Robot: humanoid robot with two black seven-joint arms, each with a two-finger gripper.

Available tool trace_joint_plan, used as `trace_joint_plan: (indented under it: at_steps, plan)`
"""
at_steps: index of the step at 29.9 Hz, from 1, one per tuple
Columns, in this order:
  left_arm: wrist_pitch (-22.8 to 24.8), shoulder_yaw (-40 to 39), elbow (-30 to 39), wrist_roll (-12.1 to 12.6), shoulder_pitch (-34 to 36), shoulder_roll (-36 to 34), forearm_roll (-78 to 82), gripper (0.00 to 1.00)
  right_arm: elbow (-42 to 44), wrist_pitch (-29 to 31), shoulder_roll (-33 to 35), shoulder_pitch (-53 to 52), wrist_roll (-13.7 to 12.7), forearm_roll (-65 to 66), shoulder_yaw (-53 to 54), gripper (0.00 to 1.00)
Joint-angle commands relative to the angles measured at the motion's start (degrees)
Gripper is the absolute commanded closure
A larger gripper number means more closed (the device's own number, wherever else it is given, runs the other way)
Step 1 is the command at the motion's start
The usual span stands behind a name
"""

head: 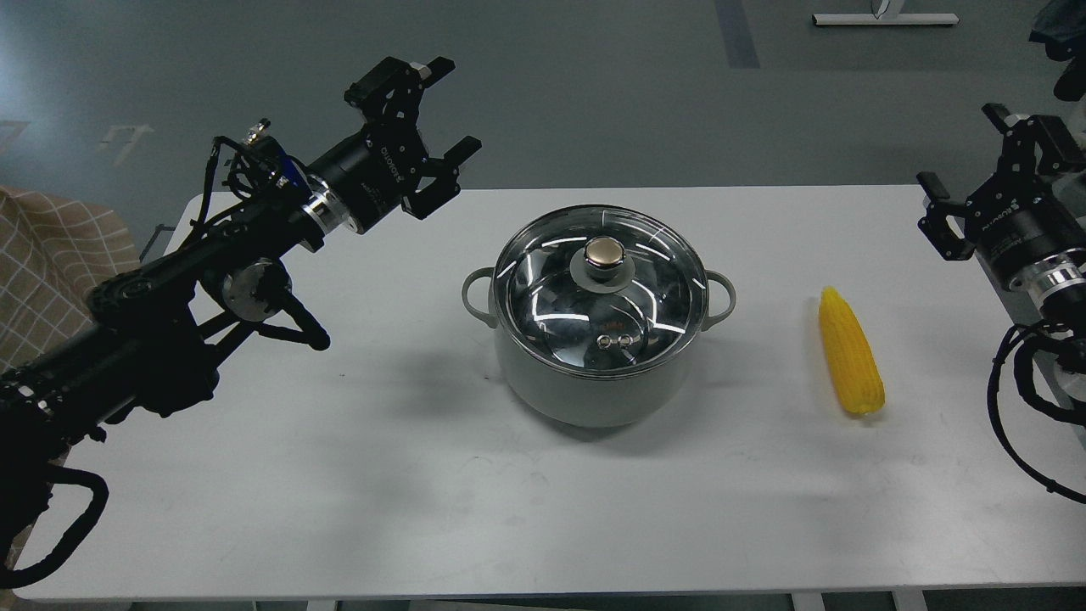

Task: Open pot and put corn in
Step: 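Raise the left gripper and move it toward the pot lid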

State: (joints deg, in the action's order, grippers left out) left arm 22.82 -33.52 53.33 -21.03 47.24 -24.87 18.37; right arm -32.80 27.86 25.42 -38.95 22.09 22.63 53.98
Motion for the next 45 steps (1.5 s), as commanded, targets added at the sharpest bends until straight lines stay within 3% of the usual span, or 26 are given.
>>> trace_joint_plan:
  at_steps: [1, 12, 22, 26, 45]
  plan:
    - [-0.6, -1.7, -0.8, -0.1, -0.5, 0.6, 0.4, 0.02, 1.3, 0.1, -1.4, -0.3, 0.1, -0.6, 0.1, 0.0]
    - [-0.3, -5.2, -6.0, -0.3, 0.4, 0.4, 0.1, 0.02, 1.2, 0.1, -1.4, -2.4, 0.1, -0.5, -0.2, 0.0]
    - [-0.1, -6.7, -5.4, -0.8, 1.0, 0.4, 0.0, 0.02, 0.4, 0.1, -3.4, -3.1, 0.8, -0.4, 0.1, 0.0]
    - [0.2, -7.2, -5.3, -2.8, 0.7, 1.1, 0.1, 0.02, -1.5, 0.1, -3.9, -2.8, 0.8, -0.4, 0.1, 0.0]
    - [2.3, -6.7, -5.9, -2.9, 0.3, 3.0, 1.1, 0.02, 2.4, 0.1, -4.7, -4.7, 1.3, -0.2, 0.1, 0.0]
